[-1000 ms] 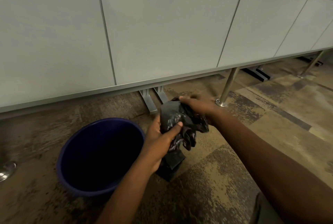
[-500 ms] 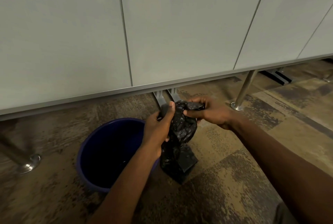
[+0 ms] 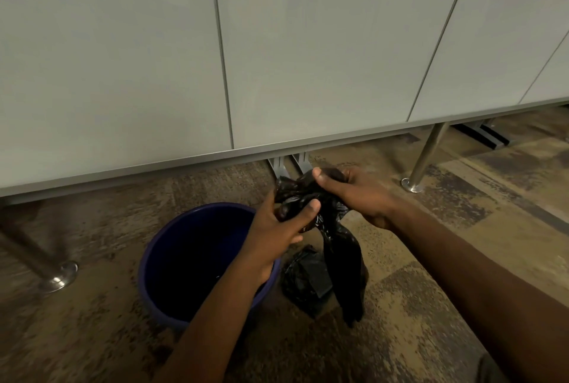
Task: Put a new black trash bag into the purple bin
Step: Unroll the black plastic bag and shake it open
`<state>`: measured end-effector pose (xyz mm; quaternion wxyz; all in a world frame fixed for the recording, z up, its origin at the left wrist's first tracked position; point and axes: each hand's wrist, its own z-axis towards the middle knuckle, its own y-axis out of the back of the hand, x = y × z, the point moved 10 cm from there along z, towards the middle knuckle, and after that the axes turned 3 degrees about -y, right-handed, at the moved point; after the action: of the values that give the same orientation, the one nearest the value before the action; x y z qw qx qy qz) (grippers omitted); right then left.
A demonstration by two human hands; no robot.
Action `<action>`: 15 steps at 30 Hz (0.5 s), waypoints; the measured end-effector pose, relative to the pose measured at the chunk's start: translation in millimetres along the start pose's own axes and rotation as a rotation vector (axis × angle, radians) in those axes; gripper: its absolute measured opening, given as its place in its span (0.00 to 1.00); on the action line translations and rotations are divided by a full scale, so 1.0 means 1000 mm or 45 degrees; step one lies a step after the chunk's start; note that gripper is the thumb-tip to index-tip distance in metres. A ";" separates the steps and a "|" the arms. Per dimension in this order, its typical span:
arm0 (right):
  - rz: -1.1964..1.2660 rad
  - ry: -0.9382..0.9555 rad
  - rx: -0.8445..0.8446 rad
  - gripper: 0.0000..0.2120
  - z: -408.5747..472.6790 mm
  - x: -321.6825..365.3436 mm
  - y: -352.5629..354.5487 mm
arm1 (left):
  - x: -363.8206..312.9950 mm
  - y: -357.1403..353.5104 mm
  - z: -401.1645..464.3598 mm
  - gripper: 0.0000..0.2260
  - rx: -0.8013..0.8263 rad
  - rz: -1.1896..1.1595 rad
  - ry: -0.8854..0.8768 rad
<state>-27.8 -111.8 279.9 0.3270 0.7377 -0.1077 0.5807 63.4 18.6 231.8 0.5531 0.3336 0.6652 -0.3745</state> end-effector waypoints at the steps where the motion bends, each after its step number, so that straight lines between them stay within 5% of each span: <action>1: -0.037 0.010 0.067 0.31 -0.001 0.001 -0.006 | 0.002 0.003 0.003 0.29 -0.070 -0.064 -0.004; 4: -0.052 0.001 0.093 0.25 -0.004 0.001 -0.002 | 0.007 0.026 0.008 0.23 -0.259 -0.204 0.017; 7: 0.008 -0.087 -0.102 0.20 0.001 -0.012 0.031 | 0.008 0.053 0.008 0.29 -0.354 -0.219 0.002; 12: 0.045 -0.219 -0.442 0.18 0.000 -0.034 0.083 | -0.014 0.098 0.001 0.26 -0.391 0.225 -0.219; 15: -0.076 -0.191 -0.457 0.17 -0.003 -0.030 0.105 | -0.024 0.128 -0.001 0.26 -0.443 0.397 -0.288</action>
<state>-95.7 -196.7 289.5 0.4614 0.7116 -0.2117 0.4858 176.9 82.4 239.0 0.7241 0.2878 0.5942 -0.1995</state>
